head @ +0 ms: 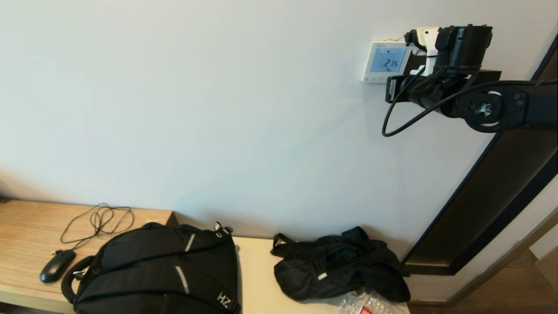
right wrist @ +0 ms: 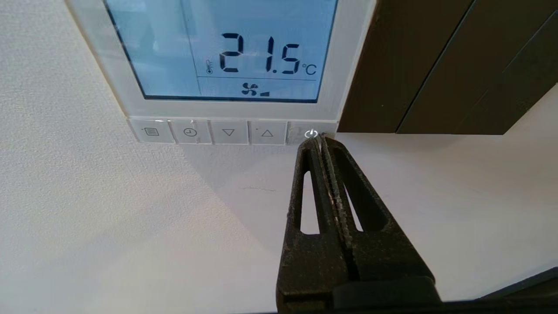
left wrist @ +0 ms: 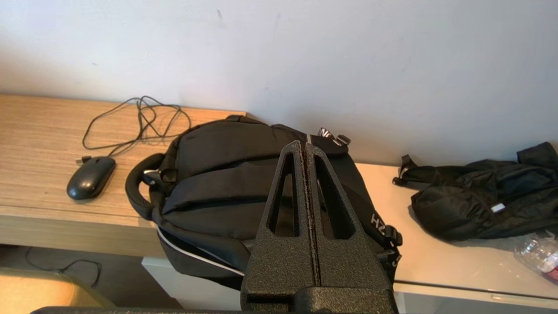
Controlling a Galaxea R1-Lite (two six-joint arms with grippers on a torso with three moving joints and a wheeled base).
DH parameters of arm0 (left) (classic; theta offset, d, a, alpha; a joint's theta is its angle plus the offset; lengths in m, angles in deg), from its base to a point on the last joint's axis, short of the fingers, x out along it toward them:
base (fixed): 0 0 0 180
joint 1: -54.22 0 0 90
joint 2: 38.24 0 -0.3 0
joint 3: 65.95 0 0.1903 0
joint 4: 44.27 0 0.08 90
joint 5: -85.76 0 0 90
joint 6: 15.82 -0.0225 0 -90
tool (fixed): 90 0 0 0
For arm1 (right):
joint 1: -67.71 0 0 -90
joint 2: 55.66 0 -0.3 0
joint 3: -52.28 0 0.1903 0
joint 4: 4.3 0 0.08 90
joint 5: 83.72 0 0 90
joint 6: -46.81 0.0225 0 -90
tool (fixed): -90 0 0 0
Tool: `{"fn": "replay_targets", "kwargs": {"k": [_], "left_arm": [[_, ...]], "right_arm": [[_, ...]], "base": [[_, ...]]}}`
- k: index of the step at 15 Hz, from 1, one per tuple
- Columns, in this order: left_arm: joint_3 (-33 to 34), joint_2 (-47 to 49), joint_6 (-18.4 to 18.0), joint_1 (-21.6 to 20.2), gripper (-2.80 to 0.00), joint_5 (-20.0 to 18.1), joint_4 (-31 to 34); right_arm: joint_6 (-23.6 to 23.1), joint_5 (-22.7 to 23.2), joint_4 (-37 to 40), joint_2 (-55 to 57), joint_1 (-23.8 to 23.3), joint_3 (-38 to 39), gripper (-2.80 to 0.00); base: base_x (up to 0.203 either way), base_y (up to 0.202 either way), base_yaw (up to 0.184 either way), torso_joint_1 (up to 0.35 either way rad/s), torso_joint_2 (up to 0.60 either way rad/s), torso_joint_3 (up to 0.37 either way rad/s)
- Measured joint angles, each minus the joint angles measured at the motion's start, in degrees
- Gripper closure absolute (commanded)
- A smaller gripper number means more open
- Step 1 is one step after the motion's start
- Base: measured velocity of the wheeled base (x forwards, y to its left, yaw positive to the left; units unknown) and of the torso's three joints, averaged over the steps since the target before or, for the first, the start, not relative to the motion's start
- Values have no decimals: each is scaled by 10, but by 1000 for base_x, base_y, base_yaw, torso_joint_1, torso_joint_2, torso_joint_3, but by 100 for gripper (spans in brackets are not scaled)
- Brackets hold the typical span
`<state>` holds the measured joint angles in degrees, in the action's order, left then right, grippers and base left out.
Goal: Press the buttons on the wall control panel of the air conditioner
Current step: Turn on the central air conditioner
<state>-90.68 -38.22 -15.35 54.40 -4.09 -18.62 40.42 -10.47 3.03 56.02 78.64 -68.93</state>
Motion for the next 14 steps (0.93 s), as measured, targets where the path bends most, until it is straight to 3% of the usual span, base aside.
{"fn": "replay_targets", "kwargs": {"k": [14], "left_arm": [[0, 0, 0, 0, 0, 0, 0]], "right_arm": [[1, -19, -5, -45, 49, 49, 0]], "base": [[0, 0, 0, 0, 0, 0]]}}
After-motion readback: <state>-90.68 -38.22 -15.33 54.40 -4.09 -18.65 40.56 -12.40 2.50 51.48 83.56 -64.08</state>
